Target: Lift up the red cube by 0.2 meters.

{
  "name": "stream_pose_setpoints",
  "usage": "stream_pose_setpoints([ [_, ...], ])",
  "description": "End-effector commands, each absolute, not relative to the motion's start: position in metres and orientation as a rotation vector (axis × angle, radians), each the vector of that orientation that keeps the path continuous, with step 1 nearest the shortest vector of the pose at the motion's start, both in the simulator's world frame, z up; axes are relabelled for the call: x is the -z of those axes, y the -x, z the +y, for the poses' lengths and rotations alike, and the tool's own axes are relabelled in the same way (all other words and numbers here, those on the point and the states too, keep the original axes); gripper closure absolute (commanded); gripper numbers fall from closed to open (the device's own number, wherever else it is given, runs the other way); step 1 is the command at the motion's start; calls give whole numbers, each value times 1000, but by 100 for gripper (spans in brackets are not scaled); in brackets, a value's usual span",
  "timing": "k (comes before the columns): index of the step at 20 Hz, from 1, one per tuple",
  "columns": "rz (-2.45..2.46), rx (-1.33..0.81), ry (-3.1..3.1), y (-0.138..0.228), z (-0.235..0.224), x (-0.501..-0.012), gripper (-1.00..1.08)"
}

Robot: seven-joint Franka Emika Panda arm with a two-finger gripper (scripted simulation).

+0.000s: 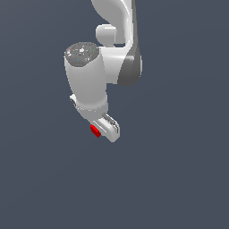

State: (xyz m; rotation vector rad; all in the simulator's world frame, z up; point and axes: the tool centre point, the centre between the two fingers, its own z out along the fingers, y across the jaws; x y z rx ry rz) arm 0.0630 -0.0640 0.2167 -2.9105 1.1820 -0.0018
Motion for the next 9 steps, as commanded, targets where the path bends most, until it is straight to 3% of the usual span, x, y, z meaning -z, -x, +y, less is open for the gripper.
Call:
stream_pose_setpoints([
  [1,1182,0,2911,-63,-64,-227,108],
  [9,1181,0,2911,-65,-64,-230,108],
])
